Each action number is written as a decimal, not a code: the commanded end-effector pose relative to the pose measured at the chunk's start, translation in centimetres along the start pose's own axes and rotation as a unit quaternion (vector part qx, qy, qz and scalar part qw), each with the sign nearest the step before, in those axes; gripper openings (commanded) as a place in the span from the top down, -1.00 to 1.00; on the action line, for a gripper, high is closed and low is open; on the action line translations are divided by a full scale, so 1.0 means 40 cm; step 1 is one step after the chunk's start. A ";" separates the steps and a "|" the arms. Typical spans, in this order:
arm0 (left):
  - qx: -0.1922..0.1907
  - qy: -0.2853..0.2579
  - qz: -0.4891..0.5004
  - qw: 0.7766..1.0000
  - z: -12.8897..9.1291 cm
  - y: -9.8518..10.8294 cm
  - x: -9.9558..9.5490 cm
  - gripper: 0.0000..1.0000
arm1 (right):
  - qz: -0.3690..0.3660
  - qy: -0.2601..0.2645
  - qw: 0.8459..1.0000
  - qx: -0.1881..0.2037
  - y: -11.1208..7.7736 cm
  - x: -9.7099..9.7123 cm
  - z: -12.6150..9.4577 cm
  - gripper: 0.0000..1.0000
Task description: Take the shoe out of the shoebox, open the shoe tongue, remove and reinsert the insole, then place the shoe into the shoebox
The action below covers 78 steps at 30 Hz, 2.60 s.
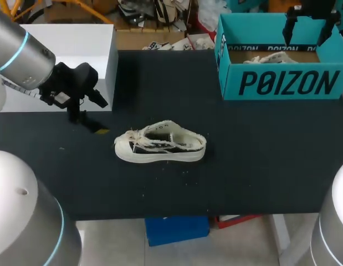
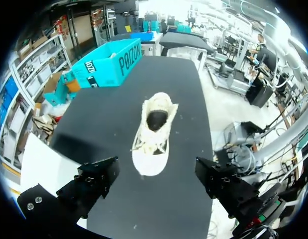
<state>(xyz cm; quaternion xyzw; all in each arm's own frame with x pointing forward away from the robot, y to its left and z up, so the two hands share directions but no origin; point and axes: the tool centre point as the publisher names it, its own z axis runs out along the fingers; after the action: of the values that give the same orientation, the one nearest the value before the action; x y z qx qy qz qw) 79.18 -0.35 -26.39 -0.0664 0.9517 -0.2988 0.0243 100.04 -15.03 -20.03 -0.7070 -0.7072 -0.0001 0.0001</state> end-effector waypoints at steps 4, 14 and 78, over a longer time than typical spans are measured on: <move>0.036 -0.013 0.007 0.999 0.002 0.013 0.015 -1.00 | 0.000 0.000 1.000 0.000 0.000 0.000 0.000 -1.00; 0.036 -0.013 0.007 0.999 0.002 0.013 0.015 -1.00 | -0.034 -0.018 0.999 -0.005 0.008 0.017 -0.011 -1.00; 0.036 -0.013 0.007 0.999 0.002 0.013 0.015 -1.00 | -0.719 0.068 0.688 -0.075 -0.410 0.301 0.005 -1.00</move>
<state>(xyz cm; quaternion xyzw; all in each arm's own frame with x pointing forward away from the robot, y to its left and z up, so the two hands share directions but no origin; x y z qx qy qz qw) 78.57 -0.05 -26.61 -0.0631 0.9406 -0.3312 0.0398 83.71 -2.99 -20.19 0.0222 -0.9946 -0.1015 -0.0046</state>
